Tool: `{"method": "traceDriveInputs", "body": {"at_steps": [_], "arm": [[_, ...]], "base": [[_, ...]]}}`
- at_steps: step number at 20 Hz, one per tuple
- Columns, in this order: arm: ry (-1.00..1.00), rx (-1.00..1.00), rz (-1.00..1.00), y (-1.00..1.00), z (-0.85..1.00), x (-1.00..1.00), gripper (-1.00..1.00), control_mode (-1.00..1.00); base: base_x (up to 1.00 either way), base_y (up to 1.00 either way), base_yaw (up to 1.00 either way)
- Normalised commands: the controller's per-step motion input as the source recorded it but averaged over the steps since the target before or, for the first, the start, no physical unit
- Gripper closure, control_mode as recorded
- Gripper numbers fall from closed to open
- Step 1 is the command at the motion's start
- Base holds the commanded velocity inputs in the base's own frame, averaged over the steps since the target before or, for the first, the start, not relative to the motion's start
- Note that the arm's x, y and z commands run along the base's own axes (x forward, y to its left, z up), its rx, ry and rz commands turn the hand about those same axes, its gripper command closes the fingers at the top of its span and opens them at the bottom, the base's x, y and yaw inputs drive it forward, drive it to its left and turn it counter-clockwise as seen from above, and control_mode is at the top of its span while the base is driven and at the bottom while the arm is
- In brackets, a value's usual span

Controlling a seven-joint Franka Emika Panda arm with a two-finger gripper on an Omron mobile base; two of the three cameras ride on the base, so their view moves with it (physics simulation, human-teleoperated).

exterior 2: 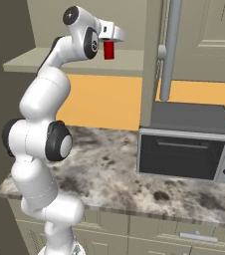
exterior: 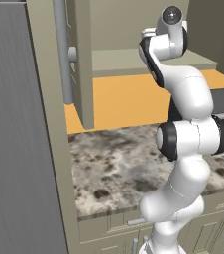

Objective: Take 2 condiments from the cabinet and move them on the counter near the stove.Make sure the condiments are lined up with each other, next to each other.

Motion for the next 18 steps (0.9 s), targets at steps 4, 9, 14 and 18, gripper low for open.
{"method": "traceDriveInputs", "body": {"at_steps": [4,9,14,18], "arm": [[-0.01,0.0,0.0,-0.04,0.0,0.0,1.0,-1.0],[-0.01,0.0,0.0,0.0,0.0,-0.07,1.0,-1.0],[-0.09,0.0,0.0,0.0,0.0,-0.4,1.0,-1.0],[-0.11,-0.02,0.0,0.0,-0.04,-0.88,1.0,-1.0]], "base": [[0.0,0.0,0.0],[0.0,0.0,0.0],[0.0,0.0,0.0],[0.0,0.0,0.0]]}}
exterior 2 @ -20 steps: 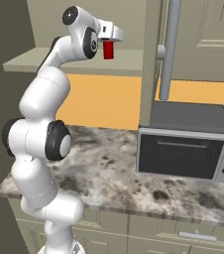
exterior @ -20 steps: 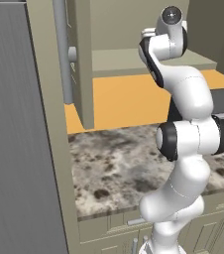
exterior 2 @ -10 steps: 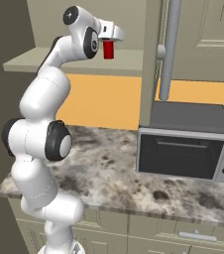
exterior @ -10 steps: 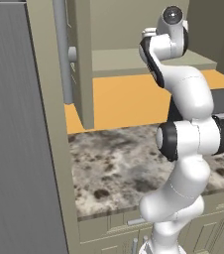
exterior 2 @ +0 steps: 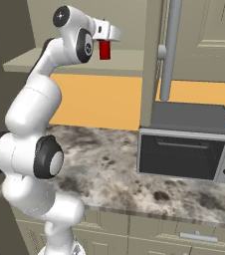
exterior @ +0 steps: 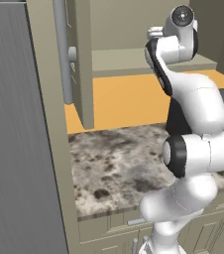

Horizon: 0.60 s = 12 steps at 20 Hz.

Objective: Take 2 condiments from the cabinet and move them on the counter near the stove.Make sure the condiments are lined up with each other, next to each other.

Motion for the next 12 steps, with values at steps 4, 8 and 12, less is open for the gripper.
{"method": "traceDriveInputs", "body": {"at_steps": [4,8,12], "arm": [[-0.19,-0.01,0.02,-0.03,-0.06,-1.0,1.0,-1.0],[-0.2,0.0,0.12,0.0,0.0,-1.0,1.0,-1.0],[-0.04,0.0,0.23,0.01,0.07,-1.0,1.0,-1.0]], "base": [[0.0,0.0,0.0],[0.0,0.0,0.0],[0.0,0.0,0.0]]}}
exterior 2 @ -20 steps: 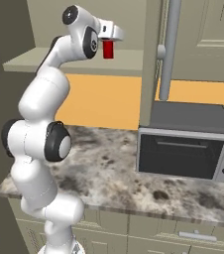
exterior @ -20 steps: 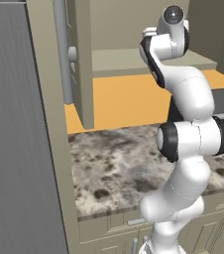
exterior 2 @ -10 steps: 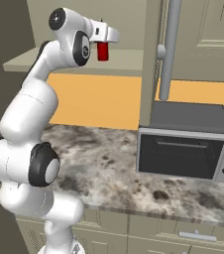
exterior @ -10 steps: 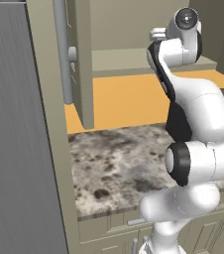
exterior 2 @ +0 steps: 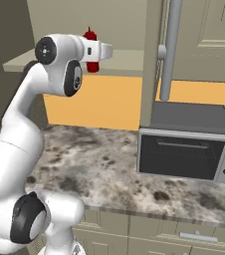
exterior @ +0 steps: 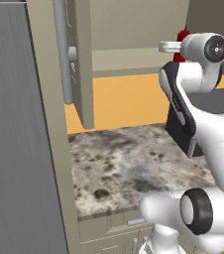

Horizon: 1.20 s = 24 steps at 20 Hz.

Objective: Take 2 condiments from the cabinet and move them on the counter near the stove.Make sure the condiments are lined up with each other, next to each other.

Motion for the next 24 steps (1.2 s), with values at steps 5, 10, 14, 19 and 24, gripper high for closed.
{"method": "traceDriveInputs", "body": {"at_steps": [5,10,14,19,24], "arm": [[0.0,0.0,0.22,0.0,0.2,-1.0,1.0,-1.0],[0.02,-0.06,0.16,0.2,-0.04,-1.0,1.0,-1.0],[0.05,-0.06,0.01,0.41,-0.24,-1.0,1.0,-1.0],[0.02,-0.02,0.0,0.21,-0.21,-0.98,1.0,-1.0],[0.02,0.0,-0.01,0.0,0.0,-0.69,1.0,-1.0]], "base": [[0.0,0.0,0.0],[0.0,0.0,0.0],[0.0,0.0,0.0],[0.0,0.0,0.0],[0.0,0.0,0.0]]}}
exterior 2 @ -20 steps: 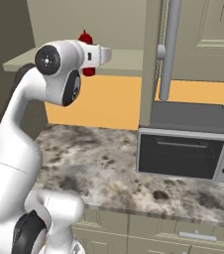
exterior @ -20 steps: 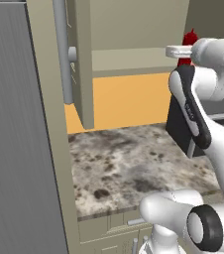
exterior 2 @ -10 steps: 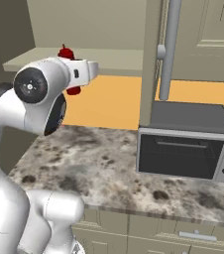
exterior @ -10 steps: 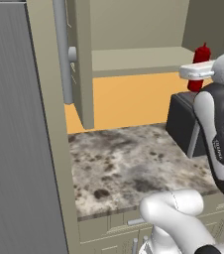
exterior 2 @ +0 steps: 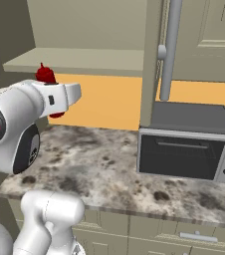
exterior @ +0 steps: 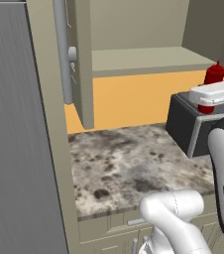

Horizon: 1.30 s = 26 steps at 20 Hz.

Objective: Take 2 condiments from the cabinet and move them on the counter near the stove.Make sure the condiments are lined up with each other, next to each other.

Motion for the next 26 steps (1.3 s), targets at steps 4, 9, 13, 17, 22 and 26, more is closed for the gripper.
{"method": "traceDriveInputs", "body": {"at_steps": [4,9,13,17,22,26], "arm": [[0.0,0.0,0.0,0.0,0.0,-0.31,1.0,-1.0],[0.0,0.0,0.0,0.0,0.0,0.0,1.0,-1.0],[0.0,0.0,0.0,0.0,0.0,0.0,1.0,-1.0],[0.0,0.0,0.0,0.0,0.0,0.0,1.0,1.0],[0.0,0.0,0.0,0.0,0.0,0.0,1.0,1.0],[0.0,0.0,0.0,0.0,0.0,0.0,1.0,1.0]], "base": [[0.0,0.0,0.0],[0.0,0.0,0.0],[0.0,0.0,0.0],[0.0,0.0,0.0],[-0.13,0.0,-0.06],[-0.96,-0.02,-0.49]]}}
